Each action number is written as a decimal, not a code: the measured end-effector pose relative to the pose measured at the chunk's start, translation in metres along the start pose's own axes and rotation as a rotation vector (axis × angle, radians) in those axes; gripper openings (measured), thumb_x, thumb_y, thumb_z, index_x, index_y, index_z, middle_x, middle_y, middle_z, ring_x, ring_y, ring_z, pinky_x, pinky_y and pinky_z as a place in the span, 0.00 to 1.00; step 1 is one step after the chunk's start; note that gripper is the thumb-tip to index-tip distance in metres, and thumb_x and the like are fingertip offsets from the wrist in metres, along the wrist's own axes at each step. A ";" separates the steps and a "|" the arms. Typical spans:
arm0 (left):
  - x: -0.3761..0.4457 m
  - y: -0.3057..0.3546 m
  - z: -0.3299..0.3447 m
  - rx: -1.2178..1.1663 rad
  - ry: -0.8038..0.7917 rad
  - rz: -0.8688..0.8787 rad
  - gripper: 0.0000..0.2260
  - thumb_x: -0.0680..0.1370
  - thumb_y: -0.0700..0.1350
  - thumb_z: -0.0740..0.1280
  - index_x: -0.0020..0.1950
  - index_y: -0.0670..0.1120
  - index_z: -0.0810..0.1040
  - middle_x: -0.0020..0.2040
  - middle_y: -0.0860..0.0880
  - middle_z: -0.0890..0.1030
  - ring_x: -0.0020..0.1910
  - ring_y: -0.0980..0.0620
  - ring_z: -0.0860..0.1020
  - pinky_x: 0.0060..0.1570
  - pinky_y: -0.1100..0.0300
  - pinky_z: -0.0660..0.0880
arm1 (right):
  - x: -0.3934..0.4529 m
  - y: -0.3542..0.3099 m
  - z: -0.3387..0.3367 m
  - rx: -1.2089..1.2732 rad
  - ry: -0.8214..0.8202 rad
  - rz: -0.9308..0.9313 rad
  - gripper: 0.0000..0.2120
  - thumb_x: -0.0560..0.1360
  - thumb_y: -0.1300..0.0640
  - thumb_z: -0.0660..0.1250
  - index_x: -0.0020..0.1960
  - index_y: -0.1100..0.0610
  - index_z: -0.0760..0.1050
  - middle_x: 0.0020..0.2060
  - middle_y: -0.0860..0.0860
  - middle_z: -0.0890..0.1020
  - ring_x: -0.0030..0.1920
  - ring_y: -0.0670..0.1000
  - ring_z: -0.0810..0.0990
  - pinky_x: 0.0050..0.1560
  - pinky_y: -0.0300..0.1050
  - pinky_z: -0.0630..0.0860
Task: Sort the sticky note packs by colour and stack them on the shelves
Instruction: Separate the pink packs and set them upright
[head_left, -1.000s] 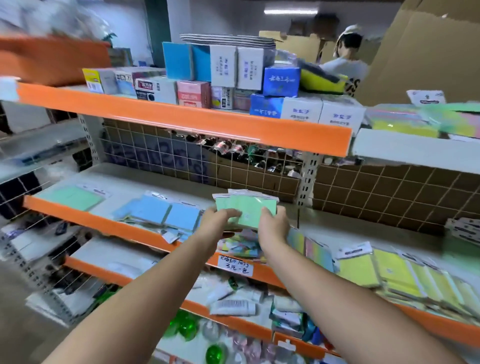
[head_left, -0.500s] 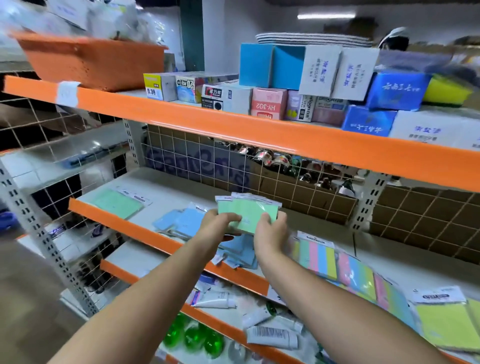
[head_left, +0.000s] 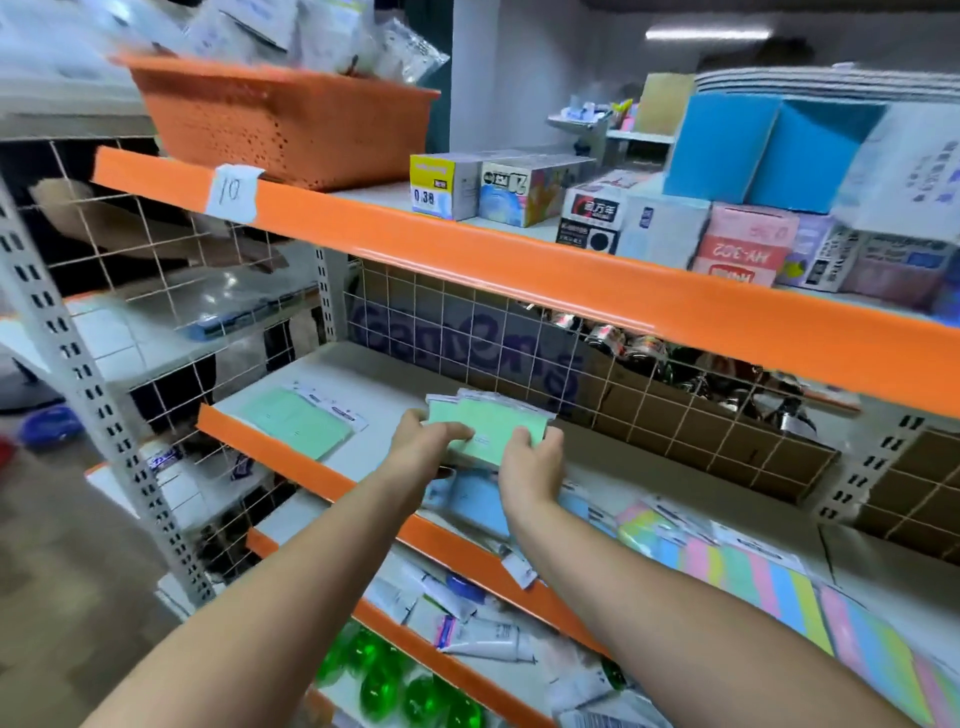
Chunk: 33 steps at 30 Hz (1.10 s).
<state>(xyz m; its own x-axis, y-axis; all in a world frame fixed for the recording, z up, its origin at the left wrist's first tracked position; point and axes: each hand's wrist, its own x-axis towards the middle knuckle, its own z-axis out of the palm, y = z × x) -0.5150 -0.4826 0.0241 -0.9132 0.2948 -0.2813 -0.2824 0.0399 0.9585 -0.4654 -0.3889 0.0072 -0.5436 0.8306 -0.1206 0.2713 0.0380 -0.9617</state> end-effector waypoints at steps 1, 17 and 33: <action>0.006 0.001 -0.009 -0.001 0.003 -0.003 0.24 0.72 0.37 0.70 0.66 0.42 0.66 0.49 0.42 0.80 0.36 0.47 0.79 0.38 0.57 0.75 | -0.001 -0.002 0.011 0.001 -0.011 0.013 0.16 0.80 0.57 0.56 0.65 0.61 0.67 0.50 0.58 0.77 0.46 0.58 0.77 0.47 0.55 0.77; 0.127 0.020 -0.181 0.170 -0.049 -0.117 0.26 0.72 0.39 0.70 0.69 0.43 0.67 0.55 0.41 0.77 0.44 0.47 0.76 0.34 0.60 0.73 | -0.025 -0.026 0.198 0.109 -0.138 0.213 0.17 0.77 0.62 0.63 0.64 0.56 0.66 0.44 0.50 0.77 0.36 0.49 0.77 0.46 0.53 0.83; 0.204 0.002 -0.268 0.421 0.009 -0.121 0.20 0.75 0.32 0.59 0.67 0.39 0.71 0.61 0.38 0.77 0.59 0.41 0.75 0.57 0.56 0.71 | -0.027 -0.003 0.287 -0.181 -0.219 0.153 0.09 0.77 0.53 0.68 0.54 0.55 0.72 0.51 0.53 0.81 0.48 0.58 0.83 0.32 0.39 0.77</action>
<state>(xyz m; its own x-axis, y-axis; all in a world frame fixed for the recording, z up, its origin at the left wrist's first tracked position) -0.7800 -0.6781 -0.0440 -0.8842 0.2556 -0.3910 -0.2447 0.4595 0.8538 -0.6792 -0.5708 -0.0577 -0.6385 0.6955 -0.3297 0.4896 0.0366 -0.8712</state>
